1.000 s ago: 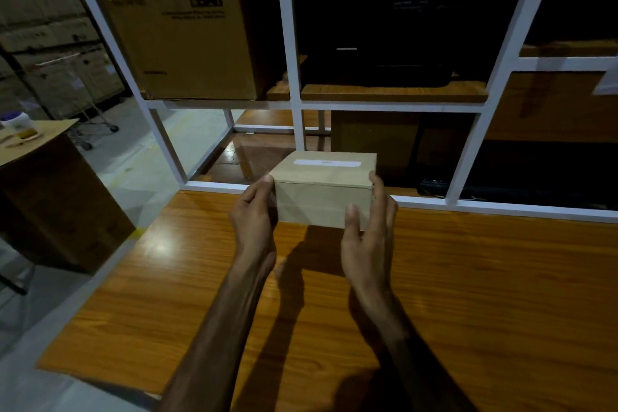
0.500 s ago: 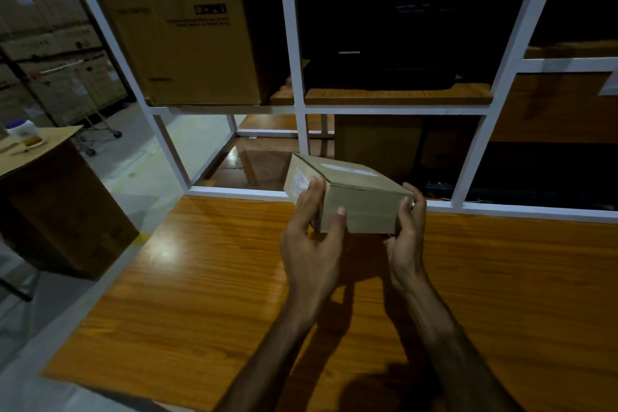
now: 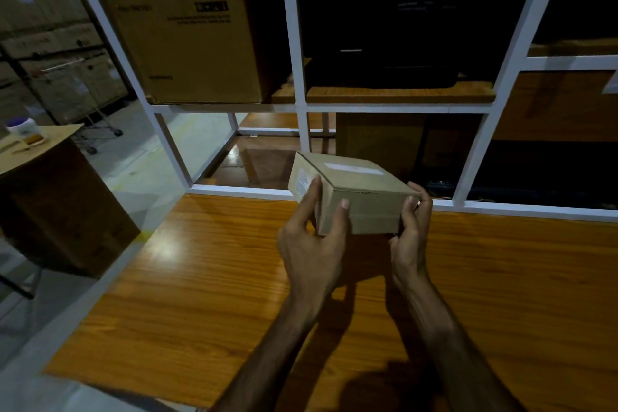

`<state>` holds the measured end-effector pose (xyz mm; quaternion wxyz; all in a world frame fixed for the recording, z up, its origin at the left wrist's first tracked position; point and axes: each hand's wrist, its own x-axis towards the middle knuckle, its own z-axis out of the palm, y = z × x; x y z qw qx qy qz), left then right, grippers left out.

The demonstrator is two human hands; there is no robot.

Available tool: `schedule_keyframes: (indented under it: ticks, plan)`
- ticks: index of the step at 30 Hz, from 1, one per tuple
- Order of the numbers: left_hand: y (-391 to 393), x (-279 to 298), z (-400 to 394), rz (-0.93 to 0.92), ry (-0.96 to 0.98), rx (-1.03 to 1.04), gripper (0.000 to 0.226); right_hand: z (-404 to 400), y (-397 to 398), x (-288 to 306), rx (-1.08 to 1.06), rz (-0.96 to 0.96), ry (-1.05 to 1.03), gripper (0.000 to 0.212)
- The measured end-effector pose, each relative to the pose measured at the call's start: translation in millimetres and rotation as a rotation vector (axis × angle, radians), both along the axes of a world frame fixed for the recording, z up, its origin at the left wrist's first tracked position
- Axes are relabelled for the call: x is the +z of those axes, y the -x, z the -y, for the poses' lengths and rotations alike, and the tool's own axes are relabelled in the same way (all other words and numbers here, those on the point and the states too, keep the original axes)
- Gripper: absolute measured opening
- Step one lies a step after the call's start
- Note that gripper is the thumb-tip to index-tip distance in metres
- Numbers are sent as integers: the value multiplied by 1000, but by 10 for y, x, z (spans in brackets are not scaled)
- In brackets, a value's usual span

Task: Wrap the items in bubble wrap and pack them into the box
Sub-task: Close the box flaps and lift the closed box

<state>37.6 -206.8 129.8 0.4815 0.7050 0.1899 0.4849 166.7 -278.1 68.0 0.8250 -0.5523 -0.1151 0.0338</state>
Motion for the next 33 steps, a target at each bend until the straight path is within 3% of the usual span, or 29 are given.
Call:
schedule_keyframes:
  ticks: [5, 11, 23, 28, 33]
  plan:
    - [-75, -55, -108, 147, 497, 38, 52, -85, 154, 75, -118, 131, 65, 40]
    - [-129, -269, -301, 176, 740, 90, 44, -182, 276, 30, -205, 175, 217, 27]
    - [-132, -805, -597, 0, 669, 110, 41, -324, 353, -748, -182, 12, 436, 53]
    - [-147, -1071, -767, -22, 713, 146, 36, -497, 318, -944, -137, -16, 454, 31]
    - [-156, -1226, -957, -52, 700, 95, 33, -686, 206, -1114, -79, -31, 483, 34]
